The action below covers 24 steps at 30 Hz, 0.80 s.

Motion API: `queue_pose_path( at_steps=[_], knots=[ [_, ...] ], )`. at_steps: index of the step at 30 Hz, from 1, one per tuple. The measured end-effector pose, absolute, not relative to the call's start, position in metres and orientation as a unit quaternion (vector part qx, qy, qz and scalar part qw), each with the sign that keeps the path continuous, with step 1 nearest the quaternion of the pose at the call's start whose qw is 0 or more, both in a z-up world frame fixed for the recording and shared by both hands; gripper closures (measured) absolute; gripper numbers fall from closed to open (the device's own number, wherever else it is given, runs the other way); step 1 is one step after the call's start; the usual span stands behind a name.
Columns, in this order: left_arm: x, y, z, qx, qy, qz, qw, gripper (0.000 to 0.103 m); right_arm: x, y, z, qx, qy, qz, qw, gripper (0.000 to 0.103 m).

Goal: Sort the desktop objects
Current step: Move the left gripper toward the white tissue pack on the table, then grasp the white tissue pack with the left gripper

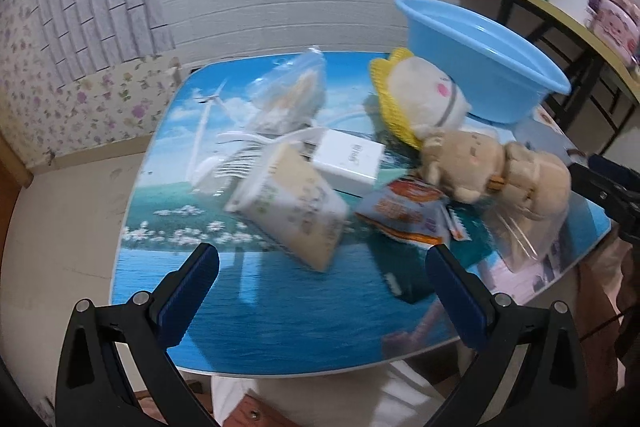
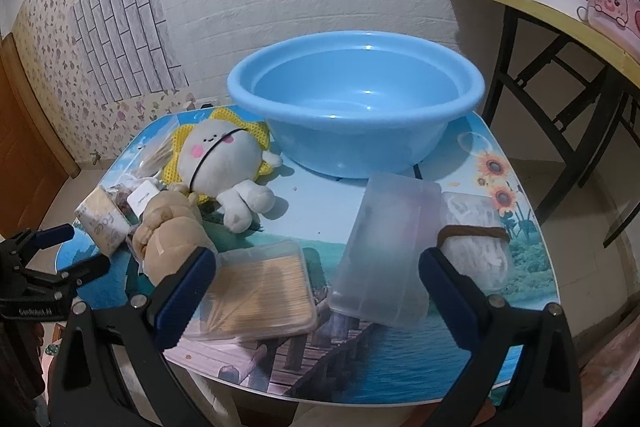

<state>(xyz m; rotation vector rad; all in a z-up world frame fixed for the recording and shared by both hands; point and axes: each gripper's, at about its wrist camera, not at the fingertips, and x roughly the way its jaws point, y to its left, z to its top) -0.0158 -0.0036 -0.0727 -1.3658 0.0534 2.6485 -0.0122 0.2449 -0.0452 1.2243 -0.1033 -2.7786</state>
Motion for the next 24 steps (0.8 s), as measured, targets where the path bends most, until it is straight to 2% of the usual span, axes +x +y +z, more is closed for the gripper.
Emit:
queue_pose_path(
  at_steps=[11,24],
  knots=[
    [-0.013,0.007,-0.075,-0.46,0.023,0.883,0.091,0.0,-0.012,0.245,-0.047,0.405,-0.033,-0.912,0.053,0.0],
    [-0.014,-0.025,-0.081,-0.463,-0.003,0.884,0.058,0.0,-0.007,0.251,-0.053,0.41,-0.037,-0.91,0.042,0.0]
  ],
)
